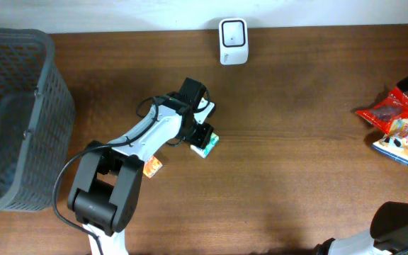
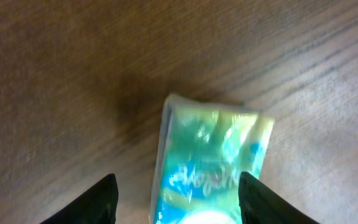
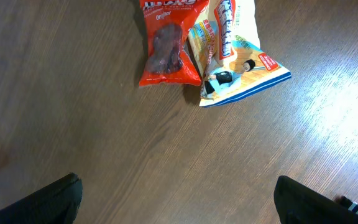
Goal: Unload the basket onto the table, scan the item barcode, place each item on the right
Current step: 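Lift the green tissue pack with the left gripper up to the scanner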
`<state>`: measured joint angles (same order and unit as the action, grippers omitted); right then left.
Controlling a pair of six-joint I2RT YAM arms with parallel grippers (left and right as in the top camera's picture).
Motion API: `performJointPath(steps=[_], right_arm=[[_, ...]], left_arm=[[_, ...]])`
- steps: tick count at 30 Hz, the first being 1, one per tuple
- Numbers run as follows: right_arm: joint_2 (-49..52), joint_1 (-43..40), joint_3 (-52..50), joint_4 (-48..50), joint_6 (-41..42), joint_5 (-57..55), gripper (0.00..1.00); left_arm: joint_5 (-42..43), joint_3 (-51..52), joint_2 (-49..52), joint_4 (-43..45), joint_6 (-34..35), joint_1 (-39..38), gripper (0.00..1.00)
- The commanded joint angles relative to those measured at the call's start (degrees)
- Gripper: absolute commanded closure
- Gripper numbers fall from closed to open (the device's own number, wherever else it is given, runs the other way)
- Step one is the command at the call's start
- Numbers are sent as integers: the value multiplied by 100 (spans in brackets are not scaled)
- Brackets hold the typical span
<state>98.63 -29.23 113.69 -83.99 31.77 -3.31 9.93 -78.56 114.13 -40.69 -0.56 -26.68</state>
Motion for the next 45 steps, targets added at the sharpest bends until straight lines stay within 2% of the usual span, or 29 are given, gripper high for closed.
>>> performJointPath(steps=[1, 2, 5, 8, 10, 12, 16, 17, 18, 23, 25, 29, 32, 33, 35, 38, 39, 42, 45], right_arm=[[11, 35, 33, -4, 61, 9, 1], [11, 35, 33, -2, 61, 9, 1], [11, 35, 33, -4, 61, 9, 2], [11, 35, 33, -4, 63, 9, 1], [11, 35, 33, -2, 61, 9, 1], [11, 35, 33, -4, 61, 9, 1], [11, 35, 33, -4, 63, 9, 2], [11, 35, 33, -2, 63, 9, 1], [11, 35, 33, -4, 63, 9, 1], [11, 35, 33, -4, 63, 9, 1], [11, 35, 33, -2, 63, 9, 2], [11, 35, 33, -4, 61, 9, 1], [11, 35, 33, -4, 61, 9, 1], [11, 35, 33, -4, 61, 9, 1], [11, 35, 33, -2, 61, 9, 1], [11, 35, 33, -2, 63, 9, 1], [11, 35, 33, -4, 63, 9, 1], [11, 35, 33, -2, 63, 9, 1], [11, 35, 33, -4, 63, 9, 1]], left_arm=[[125, 61, 334, 90, -170, -33, 49], [125, 61, 385, 74, -170, -33, 61], [125, 52, 387, 76, -168, -33, 85], [122, -63, 382, -20, -166, -28, 100], [7, -483, 380, -323, -166, -26, 100], [-649, -1029, 378, -688, -166, -28, 100], [-2949, -1884, 378, -953, -96, -28, 100], [-3792, -1932, 378, -833, 153, -28, 100], [-4286, -1930, 389, -697, 271, -28, 100], [-4946, -1902, 863, -518, 409, -28, 100], [-5031, -1897, 1204, -697, 422, -44, 93], [-5025, -1897, 1403, -916, 660, -291, 95], [-4863, -1897, 1425, -951, 743, -691, 92], [-4850, -1897, 1456, -968, 743, -894, 90], [-4846, -1897, 1512, -1043, 745, -1204, 75], [-4822, -1897, 1543, -1169, 857, -1541, 72], [-4754, -1897, 1543, -1200, 957, -1644, 72], [-3506, -1904, 1541, -1327, 1045, -1974, 78], [-3333, -1987, 1541, -1504, 1287, -2081, 88]])
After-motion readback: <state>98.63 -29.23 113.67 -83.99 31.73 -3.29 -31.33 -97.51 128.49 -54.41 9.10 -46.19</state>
